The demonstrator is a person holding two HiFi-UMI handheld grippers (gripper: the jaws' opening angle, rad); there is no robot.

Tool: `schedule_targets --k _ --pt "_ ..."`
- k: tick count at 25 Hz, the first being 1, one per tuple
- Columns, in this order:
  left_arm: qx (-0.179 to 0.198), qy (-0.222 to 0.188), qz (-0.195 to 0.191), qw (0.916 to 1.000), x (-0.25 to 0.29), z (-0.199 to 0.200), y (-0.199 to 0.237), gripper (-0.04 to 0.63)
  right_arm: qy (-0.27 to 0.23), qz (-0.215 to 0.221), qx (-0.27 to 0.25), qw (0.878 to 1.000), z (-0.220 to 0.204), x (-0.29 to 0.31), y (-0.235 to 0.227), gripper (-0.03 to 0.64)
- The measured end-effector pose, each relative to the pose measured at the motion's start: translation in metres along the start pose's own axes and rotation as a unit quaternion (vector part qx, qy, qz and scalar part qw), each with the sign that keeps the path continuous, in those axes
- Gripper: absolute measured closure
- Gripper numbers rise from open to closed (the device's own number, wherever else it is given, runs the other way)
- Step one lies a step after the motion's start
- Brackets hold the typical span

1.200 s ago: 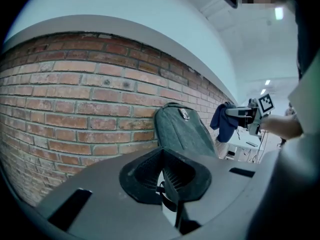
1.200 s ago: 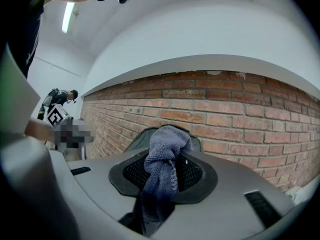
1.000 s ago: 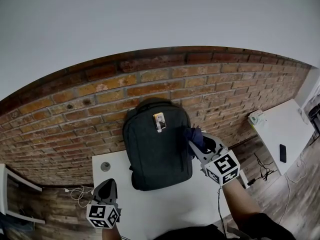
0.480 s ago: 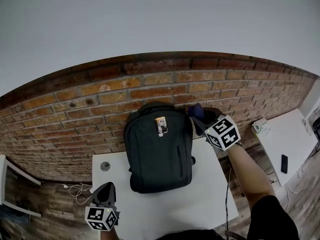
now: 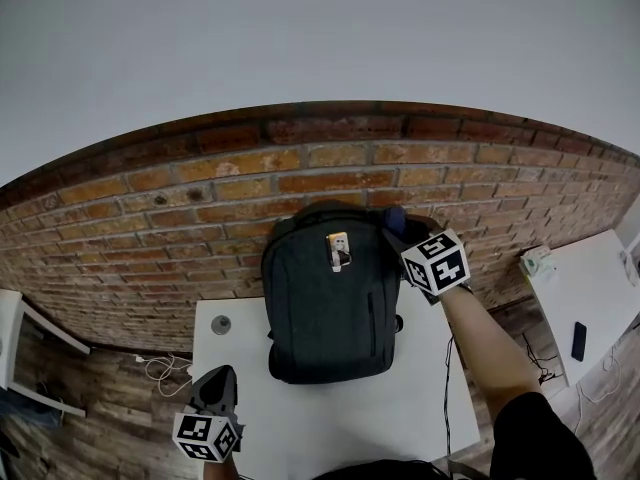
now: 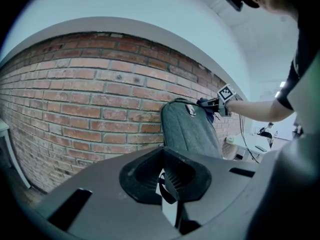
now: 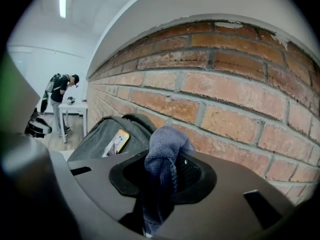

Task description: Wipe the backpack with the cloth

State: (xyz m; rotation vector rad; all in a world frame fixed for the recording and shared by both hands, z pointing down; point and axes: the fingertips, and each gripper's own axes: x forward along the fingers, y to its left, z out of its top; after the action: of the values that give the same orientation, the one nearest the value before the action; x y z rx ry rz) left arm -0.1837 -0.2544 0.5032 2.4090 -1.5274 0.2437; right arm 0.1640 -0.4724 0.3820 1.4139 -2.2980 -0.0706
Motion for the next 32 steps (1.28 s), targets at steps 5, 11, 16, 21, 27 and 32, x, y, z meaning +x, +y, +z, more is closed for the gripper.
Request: schedule_targets --k 5,11,16,21,27,32 --pt "-0.047 -0.018 -0.007 0.9987 -0.008 0.007 0.004 0.607 -0.005 -0.007 -0.006 1.0 0.012 0.013 0.004 0.506" --pt "-0.041 -0.013 0.006 0.9991 -0.019 0.007 0.011 0.607 -0.013 0.007 0.0 1.0 0.038 0.036 0.028 0.506" --pt "-0.033 -0.008 0.025 0.9991 -0.033 0.004 0.021 0.607 -0.013 0.015 -0.022 1.0 0.062 0.057 0.054 0.506" --pt "-0.054 -0.01 0.037 0.9978 -0.046 -0.004 0.032 0.607 -0.022 0.03 -0.041 0.998 0.078 0.071 0.085 0.506" --pt "-0.072 -0.02 0.043 0.9963 -0.055 -0.003 0.038 0.607 -0.016 0.091 -0.072 0.993 0.089 0.084 0.141 0.506" --pt "-0.07 -0.022 0.049 0.9961 -0.062 -0.004 0.037 0.607 -0.013 0.151 -0.114 0.982 0.089 0.091 0.199 0.506"
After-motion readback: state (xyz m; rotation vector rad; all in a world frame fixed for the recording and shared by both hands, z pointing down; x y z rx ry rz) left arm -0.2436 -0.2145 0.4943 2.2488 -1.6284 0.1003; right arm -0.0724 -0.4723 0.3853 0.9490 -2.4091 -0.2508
